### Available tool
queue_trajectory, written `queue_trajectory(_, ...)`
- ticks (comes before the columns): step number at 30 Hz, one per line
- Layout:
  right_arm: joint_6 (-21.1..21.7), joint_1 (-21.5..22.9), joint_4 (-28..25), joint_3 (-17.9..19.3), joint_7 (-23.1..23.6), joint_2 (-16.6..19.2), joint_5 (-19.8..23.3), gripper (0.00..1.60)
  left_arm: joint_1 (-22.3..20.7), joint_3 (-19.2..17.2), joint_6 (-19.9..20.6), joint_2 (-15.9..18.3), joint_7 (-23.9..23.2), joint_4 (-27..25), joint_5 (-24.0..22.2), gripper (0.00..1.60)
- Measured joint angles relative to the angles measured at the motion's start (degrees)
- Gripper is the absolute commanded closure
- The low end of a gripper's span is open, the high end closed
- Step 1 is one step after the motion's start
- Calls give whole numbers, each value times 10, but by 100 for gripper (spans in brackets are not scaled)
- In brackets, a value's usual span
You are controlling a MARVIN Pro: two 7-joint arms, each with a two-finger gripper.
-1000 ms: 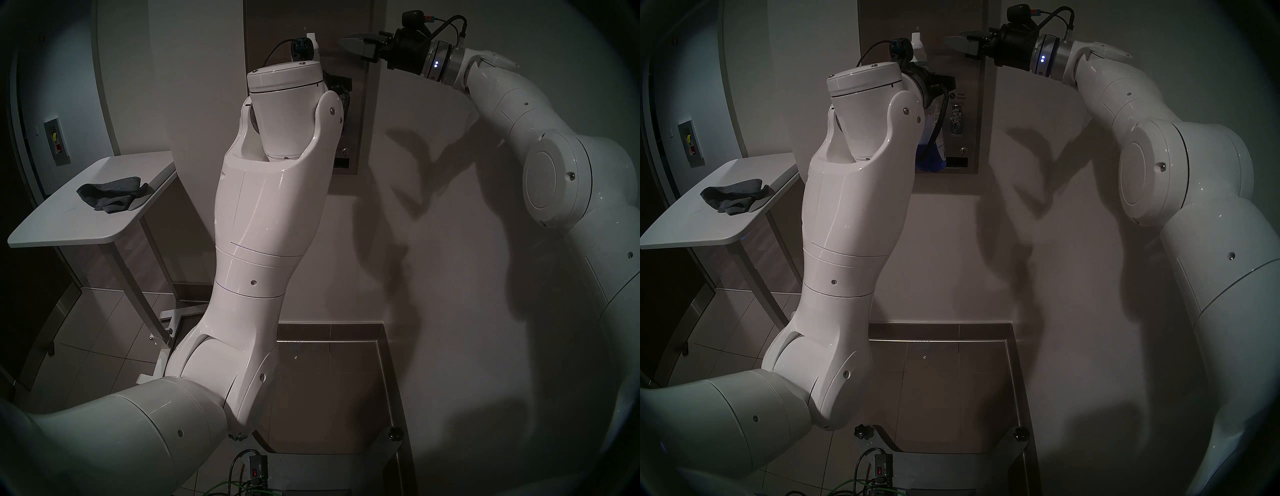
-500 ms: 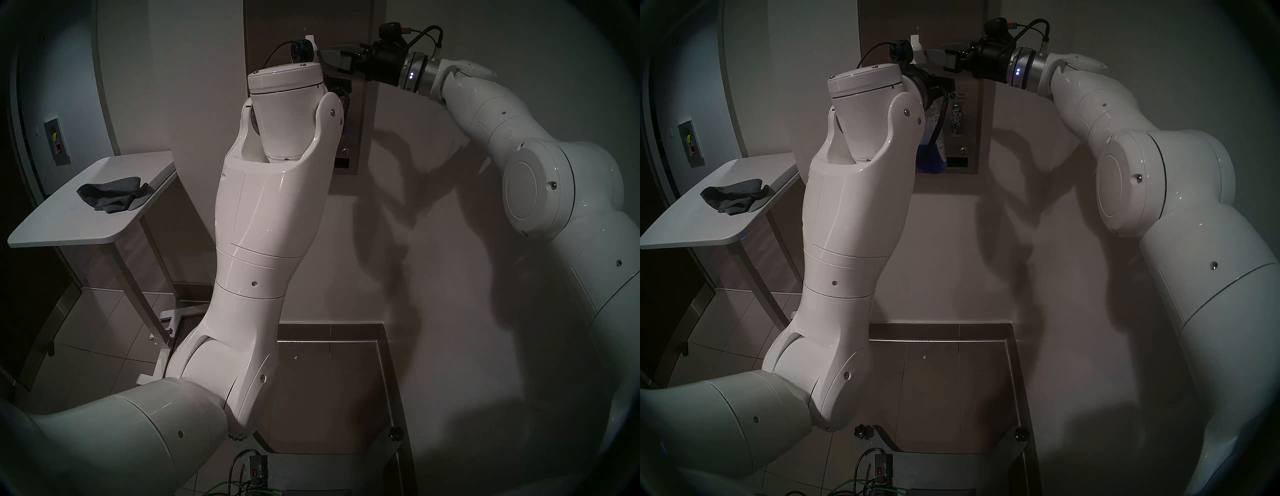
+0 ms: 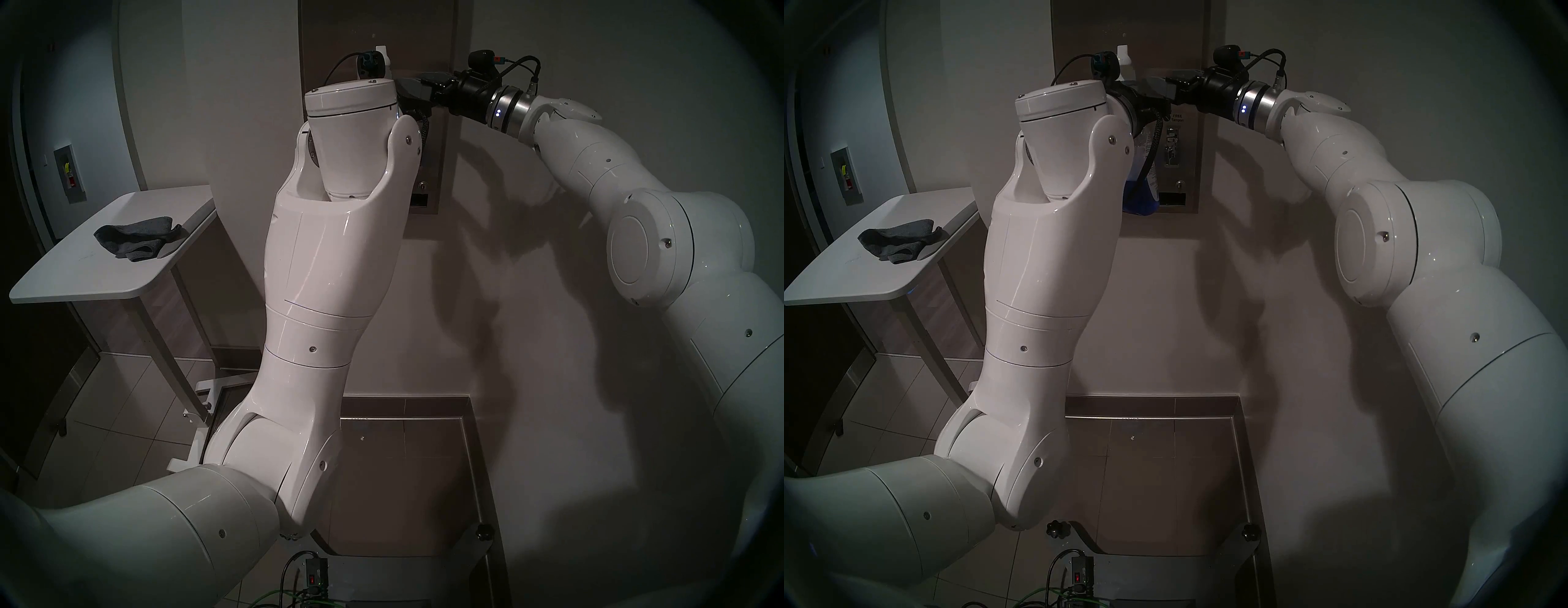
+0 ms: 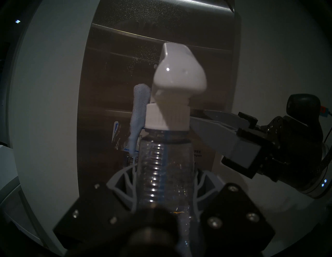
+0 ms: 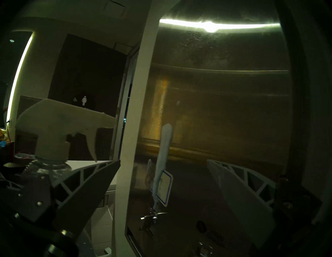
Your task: Pick up the cleaner bottle and spray the cleaner onto the surface
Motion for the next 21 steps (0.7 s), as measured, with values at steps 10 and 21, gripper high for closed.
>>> queue_trajectory(10,-43,-23,-1,1,-52,-3,-2,0,1,0,3,-1,0,0,1,160)
queue_trajectory(21,-88,-49,-4,2,-90,-17,-2,0,2,0,5,-3,0,0,2,160)
